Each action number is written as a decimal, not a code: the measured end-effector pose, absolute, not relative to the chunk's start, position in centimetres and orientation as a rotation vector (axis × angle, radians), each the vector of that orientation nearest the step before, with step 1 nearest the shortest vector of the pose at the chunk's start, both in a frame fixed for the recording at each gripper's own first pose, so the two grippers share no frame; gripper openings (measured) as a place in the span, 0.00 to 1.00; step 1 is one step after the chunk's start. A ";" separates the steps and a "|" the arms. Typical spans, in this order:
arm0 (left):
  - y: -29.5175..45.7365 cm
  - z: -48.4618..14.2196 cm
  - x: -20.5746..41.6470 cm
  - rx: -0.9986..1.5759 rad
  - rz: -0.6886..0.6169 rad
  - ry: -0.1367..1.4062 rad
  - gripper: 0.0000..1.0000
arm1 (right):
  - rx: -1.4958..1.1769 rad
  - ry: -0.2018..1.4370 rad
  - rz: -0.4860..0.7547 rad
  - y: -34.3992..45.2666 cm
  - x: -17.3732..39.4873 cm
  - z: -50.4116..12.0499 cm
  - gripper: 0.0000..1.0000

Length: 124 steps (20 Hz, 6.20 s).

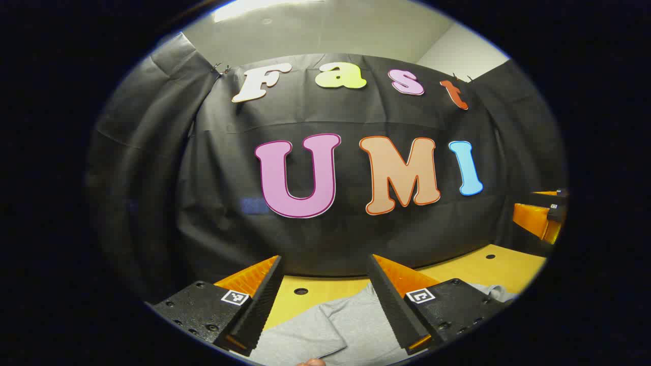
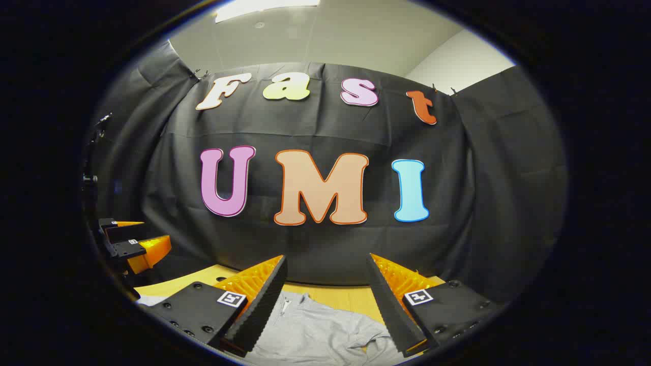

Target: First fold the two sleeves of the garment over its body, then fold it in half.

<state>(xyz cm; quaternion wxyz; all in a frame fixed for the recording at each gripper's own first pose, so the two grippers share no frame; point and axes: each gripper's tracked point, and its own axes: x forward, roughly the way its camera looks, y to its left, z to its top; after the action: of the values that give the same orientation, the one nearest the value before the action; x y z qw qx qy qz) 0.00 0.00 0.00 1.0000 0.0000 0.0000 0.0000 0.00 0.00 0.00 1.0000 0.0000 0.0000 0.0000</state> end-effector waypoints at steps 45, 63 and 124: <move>-6.7 -2.6 2.6 -0.023 -0.086 0.073 0.97 | -0.182 0.539 -0.153 -20.8 -10.8 -18.2 0.98; -9.9 -3.9 3.9 -0.027 -0.156 0.118 0.97 | -0.042 1.009 -0.142 -23.0 -23.2 -30.7 0.98; 11.5 -5.6 -2.9 0.030 0.294 0.173 0.97 | 0.355 0.710 0.449 9.7 8.8 -17.1 0.02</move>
<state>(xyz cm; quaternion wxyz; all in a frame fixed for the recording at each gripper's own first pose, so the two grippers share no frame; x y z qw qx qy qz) -2.91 11.54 -5.59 0.9854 0.0150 0.0860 0.1463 8.82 9.72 -17.08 0.8978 0.1715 0.3429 0.2167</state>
